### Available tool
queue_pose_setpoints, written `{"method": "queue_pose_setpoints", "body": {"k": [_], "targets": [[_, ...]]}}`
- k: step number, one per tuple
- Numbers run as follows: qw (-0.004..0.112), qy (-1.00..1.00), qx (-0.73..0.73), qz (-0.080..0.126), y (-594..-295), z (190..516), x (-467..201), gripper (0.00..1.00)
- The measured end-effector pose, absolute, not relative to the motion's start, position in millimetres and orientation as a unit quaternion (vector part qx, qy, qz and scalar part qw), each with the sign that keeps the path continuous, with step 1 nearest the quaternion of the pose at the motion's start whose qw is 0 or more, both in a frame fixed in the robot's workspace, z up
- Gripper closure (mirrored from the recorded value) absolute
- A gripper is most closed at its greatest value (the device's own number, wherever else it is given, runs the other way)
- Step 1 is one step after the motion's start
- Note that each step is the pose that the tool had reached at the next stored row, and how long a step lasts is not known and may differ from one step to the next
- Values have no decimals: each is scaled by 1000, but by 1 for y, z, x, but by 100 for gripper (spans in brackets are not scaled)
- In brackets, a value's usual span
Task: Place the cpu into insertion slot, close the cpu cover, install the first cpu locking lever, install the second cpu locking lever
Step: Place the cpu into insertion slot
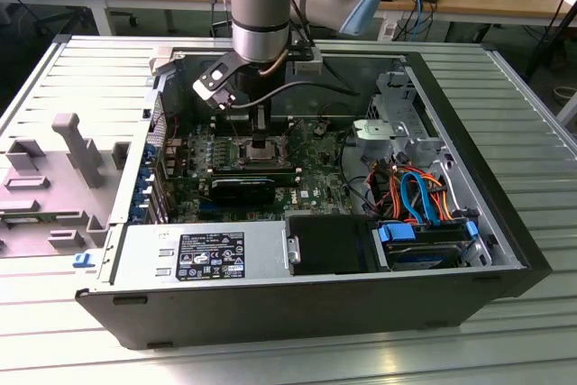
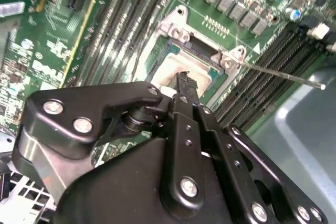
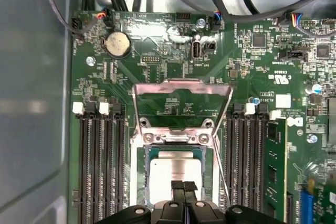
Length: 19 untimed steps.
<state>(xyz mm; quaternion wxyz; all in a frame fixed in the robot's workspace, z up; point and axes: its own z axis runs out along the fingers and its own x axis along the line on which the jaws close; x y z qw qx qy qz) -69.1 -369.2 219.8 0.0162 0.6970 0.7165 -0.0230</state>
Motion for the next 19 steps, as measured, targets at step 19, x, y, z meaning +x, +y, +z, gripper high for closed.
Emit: {"method": "queue_pose_setpoints", "body": {"k": [19], "targets": [[14, 735, 678, -24, -369, 255, -61, 89]]}}
